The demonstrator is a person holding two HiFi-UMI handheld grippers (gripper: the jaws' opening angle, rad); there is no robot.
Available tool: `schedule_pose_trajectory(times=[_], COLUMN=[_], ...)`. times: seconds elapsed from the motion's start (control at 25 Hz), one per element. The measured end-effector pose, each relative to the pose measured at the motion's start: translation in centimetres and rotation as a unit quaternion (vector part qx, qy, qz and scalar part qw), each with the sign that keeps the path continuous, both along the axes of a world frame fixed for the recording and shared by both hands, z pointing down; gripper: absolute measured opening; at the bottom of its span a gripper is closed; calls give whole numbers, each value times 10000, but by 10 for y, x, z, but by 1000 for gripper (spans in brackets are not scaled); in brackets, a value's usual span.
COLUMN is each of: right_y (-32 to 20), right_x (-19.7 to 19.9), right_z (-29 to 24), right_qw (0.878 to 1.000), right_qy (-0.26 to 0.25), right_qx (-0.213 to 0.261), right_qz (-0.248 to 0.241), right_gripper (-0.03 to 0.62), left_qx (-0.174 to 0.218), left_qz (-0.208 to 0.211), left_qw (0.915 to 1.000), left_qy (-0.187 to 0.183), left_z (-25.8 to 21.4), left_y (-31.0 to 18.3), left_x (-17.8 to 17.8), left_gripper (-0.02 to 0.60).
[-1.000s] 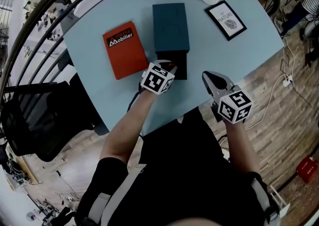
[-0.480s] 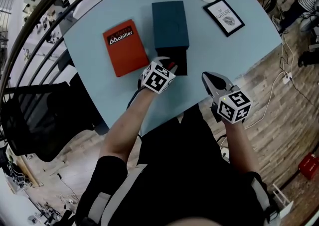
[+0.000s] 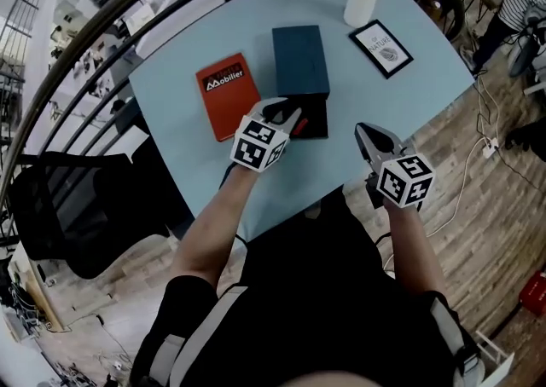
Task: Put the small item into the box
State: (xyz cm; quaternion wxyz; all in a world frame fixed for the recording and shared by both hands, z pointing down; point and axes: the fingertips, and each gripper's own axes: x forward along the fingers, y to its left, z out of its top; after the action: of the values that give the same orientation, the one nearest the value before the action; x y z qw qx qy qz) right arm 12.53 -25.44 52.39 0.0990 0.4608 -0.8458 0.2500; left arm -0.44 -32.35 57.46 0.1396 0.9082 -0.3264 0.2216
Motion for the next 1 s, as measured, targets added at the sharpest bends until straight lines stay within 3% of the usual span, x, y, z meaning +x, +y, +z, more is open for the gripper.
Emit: schedule_pose_trajectory(times=[0.36, 0.52, 0.8, 1.0], right_y=[6, 11, 12, 18], right_x=[-13, -16, 1, 20], right_z=[-64, -77, -106, -121], right_qw=[9957, 9945, 9932, 9897], right_qy=[367, 390, 159, 256], right_qx=[841, 969, 1144, 1365], right_qz=[136, 67, -128, -336], right_gripper=[2, 5, 5, 3], left_qx=[287, 468, 899, 1459], left_qz=[165, 80, -371, -882], left_qw=[9975, 9974, 9939, 9830], left_qy=[617, 550, 515, 677], left_z=[-65, -84, -118, -162], left_y=[24, 27, 36, 32], left_x=[-23, -38, -39, -29], left_gripper=[84, 86, 103, 91])
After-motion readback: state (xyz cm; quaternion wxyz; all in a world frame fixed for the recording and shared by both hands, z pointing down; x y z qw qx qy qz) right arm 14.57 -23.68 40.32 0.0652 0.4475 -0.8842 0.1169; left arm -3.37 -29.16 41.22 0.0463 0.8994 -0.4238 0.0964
